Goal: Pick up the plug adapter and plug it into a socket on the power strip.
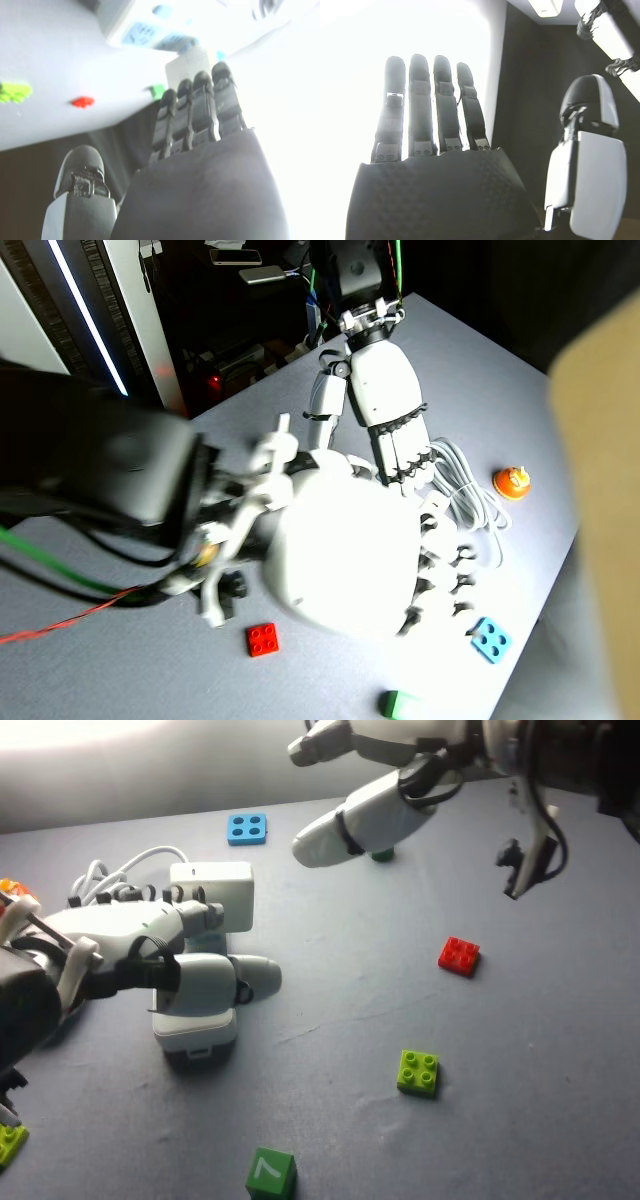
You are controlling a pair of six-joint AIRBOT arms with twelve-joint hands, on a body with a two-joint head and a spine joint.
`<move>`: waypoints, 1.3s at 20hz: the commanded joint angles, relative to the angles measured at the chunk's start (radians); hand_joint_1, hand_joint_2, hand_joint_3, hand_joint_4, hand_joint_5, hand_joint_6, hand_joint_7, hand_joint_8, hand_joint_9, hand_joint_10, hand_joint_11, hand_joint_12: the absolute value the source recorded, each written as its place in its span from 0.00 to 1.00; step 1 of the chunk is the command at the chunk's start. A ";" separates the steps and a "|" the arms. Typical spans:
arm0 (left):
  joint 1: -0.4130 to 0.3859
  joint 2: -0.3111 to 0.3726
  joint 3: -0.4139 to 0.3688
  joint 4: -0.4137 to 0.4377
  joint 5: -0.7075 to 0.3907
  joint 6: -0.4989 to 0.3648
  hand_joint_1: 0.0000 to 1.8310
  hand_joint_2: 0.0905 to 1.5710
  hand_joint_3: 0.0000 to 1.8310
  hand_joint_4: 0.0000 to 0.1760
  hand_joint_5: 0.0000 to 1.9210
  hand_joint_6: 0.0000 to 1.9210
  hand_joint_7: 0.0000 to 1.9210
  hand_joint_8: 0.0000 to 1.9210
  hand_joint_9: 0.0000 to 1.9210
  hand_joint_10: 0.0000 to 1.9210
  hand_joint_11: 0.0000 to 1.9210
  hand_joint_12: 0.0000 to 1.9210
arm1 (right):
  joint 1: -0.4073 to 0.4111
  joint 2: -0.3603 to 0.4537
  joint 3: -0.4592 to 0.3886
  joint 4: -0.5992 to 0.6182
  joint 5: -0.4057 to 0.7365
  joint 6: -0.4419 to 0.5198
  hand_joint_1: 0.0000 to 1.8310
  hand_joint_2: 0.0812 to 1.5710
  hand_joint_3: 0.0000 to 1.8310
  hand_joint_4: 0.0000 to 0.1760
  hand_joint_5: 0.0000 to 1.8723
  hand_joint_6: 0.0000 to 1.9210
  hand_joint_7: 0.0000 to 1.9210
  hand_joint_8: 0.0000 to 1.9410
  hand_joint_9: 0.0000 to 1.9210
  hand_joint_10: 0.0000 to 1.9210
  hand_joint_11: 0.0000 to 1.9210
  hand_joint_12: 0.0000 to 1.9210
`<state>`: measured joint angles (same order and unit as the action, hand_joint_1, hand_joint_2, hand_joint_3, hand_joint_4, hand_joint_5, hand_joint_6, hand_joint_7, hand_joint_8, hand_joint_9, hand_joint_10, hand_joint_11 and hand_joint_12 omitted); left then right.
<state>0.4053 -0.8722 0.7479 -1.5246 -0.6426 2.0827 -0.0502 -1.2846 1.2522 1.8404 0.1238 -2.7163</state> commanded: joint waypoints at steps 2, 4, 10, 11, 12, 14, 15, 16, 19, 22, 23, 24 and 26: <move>-0.029 0.023 0.001 0.052 -0.028 0.004 0.00 0.75 0.00 0.00 0.04 0.00 0.03 0.00 0.02 0.00 0.00 0.02 | 0.013 0.040 -0.043 -0.005 0.016 0.007 0.21 0.57 0.00 0.00 0.20 0.01 0.22 0.00 0.20 0.01 0.01 0.53; -0.050 0.031 0.006 0.052 -0.028 0.006 0.00 0.75 0.00 0.00 0.04 0.00 0.04 0.00 0.03 0.00 0.01 0.02 | 0.006 0.079 -0.095 -0.007 0.024 0.002 0.20 0.58 0.00 0.00 0.21 0.00 0.22 0.00 0.21 0.00 0.01 0.55; -0.093 0.050 0.031 0.108 -0.010 -0.014 0.09 0.80 0.00 0.00 0.29 0.01 0.31 0.01 0.29 0.03 0.04 0.49 | -0.042 0.153 -0.265 -0.008 0.148 0.001 0.26 0.60 0.00 0.00 0.45 0.03 0.47 0.03 0.46 0.06 0.20 0.69; -0.096 0.052 0.034 0.108 -0.010 -0.015 0.13 0.81 0.00 0.00 0.35 0.01 0.38 0.01 0.36 0.04 0.10 0.54 | -0.043 0.161 -0.283 -0.008 0.150 0.005 0.26 0.62 0.00 0.00 0.50 0.04 0.51 0.03 0.46 0.20 0.24 0.76; -0.102 0.055 0.037 0.113 -0.010 -0.016 0.15 0.82 0.00 0.00 0.44 0.02 0.47 0.04 0.43 0.13 0.18 0.59 | -0.040 0.167 -0.300 -0.008 0.154 0.015 0.25 0.64 0.00 0.00 0.42 0.38 0.47 0.30 0.41 0.53 0.33 0.81; -0.109 0.058 0.047 0.184 0.001 -0.063 0.21 0.83 0.00 0.00 0.57 0.18 0.54 0.28 0.44 0.51 0.29 0.75 | -0.033 0.180 -0.327 -0.009 0.168 0.052 0.24 0.68 0.00 0.00 0.38 0.79 0.41 0.76 0.41 0.83 0.39 0.93; -0.112 0.059 0.051 0.201 0.006 -0.068 0.25 0.82 0.00 0.00 0.52 0.43 0.50 0.49 0.42 0.67 0.31 0.84 | -0.031 0.183 -0.333 -0.009 0.168 0.059 0.25 0.70 0.00 0.00 0.38 0.87 0.40 0.88 0.40 0.94 0.41 0.99; -0.116 0.060 0.057 0.209 0.009 -0.068 0.27 0.83 0.00 0.00 0.47 0.68 0.50 0.69 0.44 0.81 0.35 0.93 | -0.028 0.192 -0.344 -0.009 0.167 0.065 0.27 0.71 0.00 0.00 0.42 0.97 0.44 0.98 0.47 0.99 0.49 1.00; -0.114 0.060 0.077 0.319 0.009 -0.183 0.31 0.85 0.00 0.00 0.51 0.99 0.55 0.99 0.55 1.00 0.50 1.00 | -0.021 0.208 -0.370 -0.009 0.181 0.066 0.32 0.71 0.00 0.00 0.59 1.00 0.58 1.00 0.67 1.00 0.73 1.00; -0.114 0.058 0.093 0.352 -0.010 -0.219 0.31 0.84 0.00 0.00 0.67 1.00 0.68 1.00 0.71 1.00 0.73 1.00 | -0.023 0.210 -0.395 -0.020 0.232 0.066 0.31 0.77 0.01 0.00 0.62 1.00 0.62 1.00 0.72 1.00 0.81 1.00; -0.114 0.058 0.096 0.365 -0.020 -0.231 0.29 0.84 0.00 0.00 0.70 1.00 0.71 1.00 0.74 1.00 0.76 1.00 | -0.026 0.210 -0.396 -0.041 0.230 0.076 0.31 0.79 0.01 0.00 0.63 1.00 0.64 1.00 0.74 1.00 0.83 1.00; -0.115 0.057 0.101 0.400 -0.028 -0.253 0.26 0.86 0.00 0.00 0.72 1.00 0.74 1.00 0.77 1.00 0.79 1.00 | -0.030 0.210 -0.396 -0.056 0.227 0.105 0.33 0.81 0.01 0.00 0.63 1.00 0.65 1.00 0.75 1.00 0.85 1.00; -0.116 0.057 0.110 0.413 -0.027 -0.254 0.26 0.87 0.00 0.00 0.74 1.00 0.77 1.00 0.80 1.00 0.84 1.00 | -0.032 0.211 -0.396 -0.056 0.222 0.127 0.36 0.83 0.00 0.00 0.64 1.00 0.66 1.00 0.75 1.00 0.84 1.00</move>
<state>0.3019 -0.8219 0.8574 -1.1553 -0.6090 1.8332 -0.0875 -1.0794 0.8589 1.8179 0.3649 -2.5877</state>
